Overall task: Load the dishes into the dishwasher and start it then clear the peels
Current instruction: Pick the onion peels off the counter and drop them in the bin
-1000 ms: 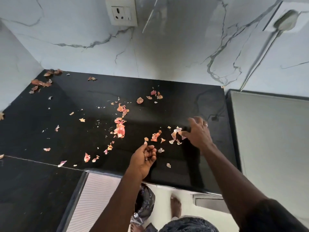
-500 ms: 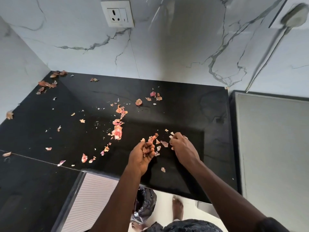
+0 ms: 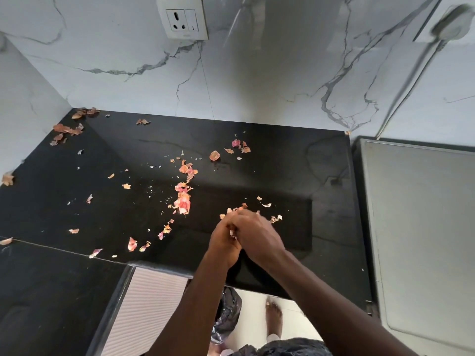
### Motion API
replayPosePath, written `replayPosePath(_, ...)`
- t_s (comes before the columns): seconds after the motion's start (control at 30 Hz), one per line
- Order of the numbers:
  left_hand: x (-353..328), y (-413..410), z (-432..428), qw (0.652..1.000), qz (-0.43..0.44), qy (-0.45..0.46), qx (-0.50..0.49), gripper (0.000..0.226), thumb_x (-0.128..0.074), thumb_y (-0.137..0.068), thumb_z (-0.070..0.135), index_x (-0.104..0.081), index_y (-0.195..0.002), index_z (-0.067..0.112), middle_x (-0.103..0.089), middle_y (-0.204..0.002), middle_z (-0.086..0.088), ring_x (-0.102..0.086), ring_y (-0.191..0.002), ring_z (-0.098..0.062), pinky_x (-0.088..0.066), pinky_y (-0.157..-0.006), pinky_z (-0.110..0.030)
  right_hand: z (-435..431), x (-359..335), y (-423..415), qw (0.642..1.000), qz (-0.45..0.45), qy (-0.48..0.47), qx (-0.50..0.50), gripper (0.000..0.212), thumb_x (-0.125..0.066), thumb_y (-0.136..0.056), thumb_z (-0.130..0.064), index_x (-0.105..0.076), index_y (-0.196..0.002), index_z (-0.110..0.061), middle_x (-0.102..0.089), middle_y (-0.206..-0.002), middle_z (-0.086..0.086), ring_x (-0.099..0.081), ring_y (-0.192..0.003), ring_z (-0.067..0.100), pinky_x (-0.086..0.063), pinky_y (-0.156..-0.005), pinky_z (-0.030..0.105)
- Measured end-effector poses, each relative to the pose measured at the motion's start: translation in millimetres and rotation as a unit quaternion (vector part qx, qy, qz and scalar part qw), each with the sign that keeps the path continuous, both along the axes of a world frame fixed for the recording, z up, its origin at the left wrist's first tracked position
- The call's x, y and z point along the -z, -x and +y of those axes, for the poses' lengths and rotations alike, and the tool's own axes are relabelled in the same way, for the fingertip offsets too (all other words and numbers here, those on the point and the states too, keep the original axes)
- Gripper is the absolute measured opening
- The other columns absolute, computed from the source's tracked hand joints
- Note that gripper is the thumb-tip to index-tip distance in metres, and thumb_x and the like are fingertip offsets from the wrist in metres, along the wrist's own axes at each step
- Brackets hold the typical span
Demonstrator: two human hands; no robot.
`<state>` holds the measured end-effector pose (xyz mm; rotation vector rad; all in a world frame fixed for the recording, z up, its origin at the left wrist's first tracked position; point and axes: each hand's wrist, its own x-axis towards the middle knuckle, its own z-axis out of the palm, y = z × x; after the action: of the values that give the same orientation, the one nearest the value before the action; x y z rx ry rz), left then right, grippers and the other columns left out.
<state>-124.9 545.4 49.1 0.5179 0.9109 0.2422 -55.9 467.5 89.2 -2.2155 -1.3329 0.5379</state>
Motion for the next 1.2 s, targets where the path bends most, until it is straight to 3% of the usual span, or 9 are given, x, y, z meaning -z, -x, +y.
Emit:
replayPosePath(0.1,5,6,7,0.999,0.017,0.031,-0.013,0.040,-0.049,-0.103,0.031,-0.066,-0.125,0.003,-0.063,-0.131,-0.026,-0.060,-0.125,-0.035,-0.042,-0.112,-0.043,7,1,7,0.998,-0.045,0.040,-0.023,0.028,-0.042,-0.101,-0.009,-0.062,-0.120,-0.007,-0.061,-0.121,0.011,-0.053,-0.116,0.032,-0.039,-0.105,0.049)
replayPosePath(0.27,4,9,17,0.997,0.067,0.028,-0.029,0.030,-0.048,-0.103,0.019,-0.067,-0.086,0.004,-0.064,-0.072,-0.009,-0.062,-0.063,-0.016,-0.056,-0.055,-0.026,8,-15,-17,1.000,0.023,0.009,-0.019,0.017,-0.058,-0.095,-0.018,-0.074,-0.101,-0.016,-0.068,-0.101,-0.001,-0.062,-0.088,0.014,-0.052,-0.080,0.031)
replayPosePath(0.37,-2,13,23,0.997,0.059,0.042,-0.027,0.035,-0.044,-0.105,0.021,-0.065,-0.086,0.001,-0.065,-0.080,-0.013,-0.063,-0.063,-0.015,-0.056,-0.052,-0.022,7,-2,-57,0.992,0.035,-0.043,0.115,0.018,-0.065,-0.094,-0.024,-0.074,-0.109,-0.024,-0.071,-0.107,-0.005,-0.065,-0.095,0.009,-0.055,-0.087,0.033)
replayPosePath(0.43,-3,17,29,0.997,0.057,0.042,-0.027,0.032,-0.047,-0.104,0.023,-0.065,-0.088,0.002,-0.065,-0.078,-0.012,-0.061,-0.063,-0.013,-0.054,-0.050,-0.021,3,13,-83,0.986,-0.004,0.052,0.155,0.043,-0.065,-0.095,-0.037,-0.058,-0.136,-0.027,-0.057,-0.132,0.003,-0.055,-0.120,0.021,-0.050,-0.097,0.038)
replayPosePath(0.53,-6,23,37,0.997,0.060,0.038,-0.036,0.032,-0.049,-0.104,0.028,-0.066,-0.090,0.005,-0.064,-0.076,-0.009,-0.060,-0.062,-0.012,-0.051,-0.048,-0.020,4,33,-98,0.977,-0.017,0.171,0.124,0.081,-0.066,-0.087,-0.061,-0.032,-0.154,-0.032,-0.034,-0.148,0.007,-0.035,-0.136,0.033,-0.044,-0.105,0.047)
replayPosePath(0.63,-7,26,43,0.996,0.071,0.029,-0.041,0.035,-0.049,-0.104,0.032,-0.067,-0.098,0.002,-0.064,-0.075,-0.008,-0.058,-0.061,-0.012,-0.050,-0.046,-0.020,11,42,-84,0.977,-0.046,0.199,0.064,0.095,-0.072,-0.078,-0.068,-0.033,-0.154,-0.026,-0.027,-0.150,0.005,-0.033,-0.136,0.029,-0.044,-0.107,0.044)
replayPosePath(0.93,-8,24,46,0.996,0.060,0.035,-0.059,0.035,-0.049,-0.104,0.032,-0.064,-0.090,0.003,-0.063,-0.073,-0.008,-0.056,-0.060,-0.012,-0.048,-0.045,-0.019,-13,43,-57,0.993,-0.060,0.098,0.026,0.039,-0.073,-0.086,-0.044,-0.069,-0.118,-0.021,-0.054,-0.118,-0.006,-0.055,-0.112,0.017,-0.048,-0.091,0.032)
replayPosePath(1.07,-7,22,44,0.996,0.058,0.038,-0.055,0.034,-0.050,-0.104,0.033,-0.064,-0.094,0.003,-0.064,-0.076,-0.009,-0.058,-0.058,-0.012,-0.048,-0.046,-0.020,-31,43,-74,0.984,-0.025,0.098,0.149,0.067,-0.077,-0.075,-0.063,-0.061,-0.125,-0.021,-0.049,-0.123,-0.001,-0.047,-0.114,0.021,-0.046,-0.093,0.035)
replayPosePath(1.2,-5,20,42,0.996,0.058,0.037,-0.052,0.035,-0.050,-0.104,0.034,-0.064,-0.095,0.003,-0.064,-0.075,-0.009,-0.058,-0.059,-0.012,-0.048,-0.046,-0.020,-28,46,-61,0.980,-0.019,0.144,0.135,0.082,-0.082,-0.065,-0.066,-0.054,-0.127,-0.020,-0.040,-0.126,0.001,-0.040,-0.113,0.019,-0.047,-0.093,0.033)
